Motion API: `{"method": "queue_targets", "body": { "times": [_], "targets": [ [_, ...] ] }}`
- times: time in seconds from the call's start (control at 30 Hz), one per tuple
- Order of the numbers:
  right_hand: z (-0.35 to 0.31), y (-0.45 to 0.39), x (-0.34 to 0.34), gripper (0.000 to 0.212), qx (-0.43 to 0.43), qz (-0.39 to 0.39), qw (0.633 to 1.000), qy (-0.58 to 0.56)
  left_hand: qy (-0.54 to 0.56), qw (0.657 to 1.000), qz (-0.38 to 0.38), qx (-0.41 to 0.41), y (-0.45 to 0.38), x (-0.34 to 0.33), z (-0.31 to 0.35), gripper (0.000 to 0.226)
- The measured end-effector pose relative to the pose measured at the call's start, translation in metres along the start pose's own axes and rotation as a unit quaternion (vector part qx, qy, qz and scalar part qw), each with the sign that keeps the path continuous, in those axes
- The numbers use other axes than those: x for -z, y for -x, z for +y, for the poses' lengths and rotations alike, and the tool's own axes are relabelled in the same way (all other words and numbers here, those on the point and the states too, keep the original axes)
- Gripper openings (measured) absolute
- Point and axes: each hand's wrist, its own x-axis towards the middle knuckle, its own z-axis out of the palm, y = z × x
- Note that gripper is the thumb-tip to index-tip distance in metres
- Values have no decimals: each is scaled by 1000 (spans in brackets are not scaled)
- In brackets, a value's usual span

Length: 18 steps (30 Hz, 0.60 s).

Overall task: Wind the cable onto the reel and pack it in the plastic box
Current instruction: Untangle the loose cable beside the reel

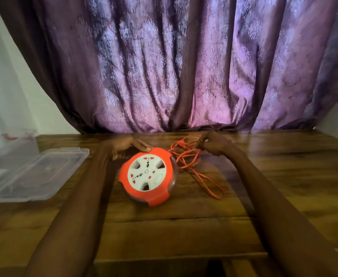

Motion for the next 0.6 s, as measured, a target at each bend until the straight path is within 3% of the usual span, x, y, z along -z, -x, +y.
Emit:
{"method": "queue_targets", "body": {
  "times": [0.1, 0.2, 0.27, 0.33, 0.43, 0.6],
  "targets": [
    [4, 5, 3, 19, 61, 7, 998, 24, -25, 999, -23, 42, 6, 7, -3, 42],
    [-9, 10, 1, 21, 148, 109, 982, 32, -82, 990, -78, 86, 6, 11, 2, 45],
    [-24, 15, -5, 20, 240, 126, 962, 29, -121, 982, -101, 103, 3, 10, 11, 40],
    [-33, 18, -15, 33, 293, 111, 947, 76, -151, 976, -104, 117, -2, 11, 16, 38],
    [-33, 21, -31, 44, 290, 44, 946, 142, -238, 957, -86, 141, -6, 12, 22, 37],
    [-31, 18, -35, 37, 279, 3, 935, 217, -298, 944, -51, 132, -8, 11, 27, 35]
  ]
}}
